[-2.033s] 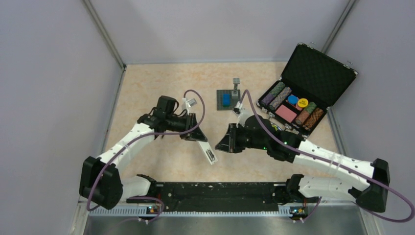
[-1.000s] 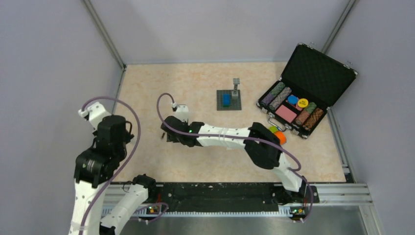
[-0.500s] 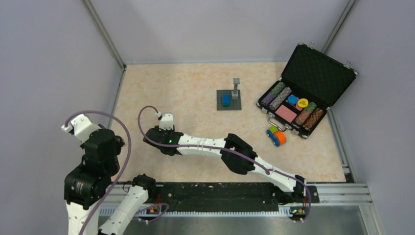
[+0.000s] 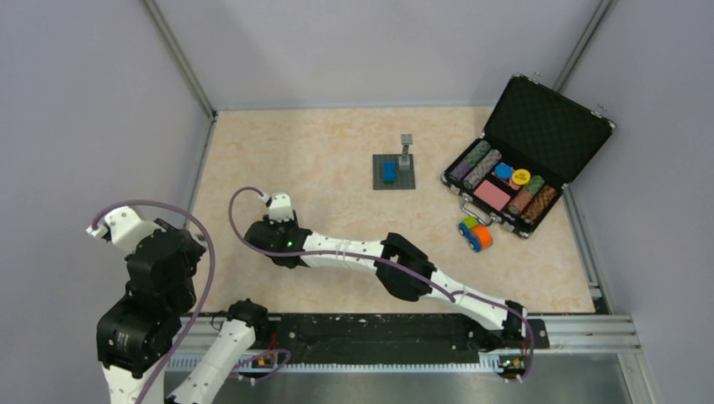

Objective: Load the batteries into the remote control

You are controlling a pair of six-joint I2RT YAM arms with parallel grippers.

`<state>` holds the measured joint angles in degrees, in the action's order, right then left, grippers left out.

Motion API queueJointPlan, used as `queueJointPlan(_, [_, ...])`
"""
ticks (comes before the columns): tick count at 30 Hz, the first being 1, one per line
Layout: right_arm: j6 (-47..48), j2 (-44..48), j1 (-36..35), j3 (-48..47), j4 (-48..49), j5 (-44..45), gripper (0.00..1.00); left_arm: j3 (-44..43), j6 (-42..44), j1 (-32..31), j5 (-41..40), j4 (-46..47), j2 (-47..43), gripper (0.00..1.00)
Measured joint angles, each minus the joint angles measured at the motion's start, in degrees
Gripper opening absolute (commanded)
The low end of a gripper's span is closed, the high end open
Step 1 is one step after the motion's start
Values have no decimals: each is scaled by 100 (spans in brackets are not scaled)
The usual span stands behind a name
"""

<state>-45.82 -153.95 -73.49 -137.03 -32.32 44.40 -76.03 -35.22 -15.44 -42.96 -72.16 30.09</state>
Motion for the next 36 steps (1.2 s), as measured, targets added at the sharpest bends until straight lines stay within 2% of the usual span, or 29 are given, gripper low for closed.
queueJointPlan(3, [356,-33,0,-2,33,149,35,-111,13,0,-17,2,0,0])
queueJointPlan(6, [601,-42,0,2,74,199,21,-197,50,0,-26,2,0,0])
queueJointPlan(11, [807,59,0,284,352,205,6,-229,85,0,-35,2,0,0])
queueJointPlan(18, [866,640,20,1198,455,-24,2,-190,85,0,251,4,0,0])
queueJointPlan(22, [855,1405,85,2369,551,-382,2,28,85,0,629,9,-9,0])
queueJointPlan(29, [940,3556,409,5322,1001,-1163,2,492,153,0,1687,227,-22,0])
queueJointPlan(33, [1093,4857,560,6459,1169,-1394,2,1097,376,0,2968,737,-28,0])
queueJointPlan(36, [1178,5923,610,7018,1226,-1523,3,1585,527,0,4236,1279,0,0])
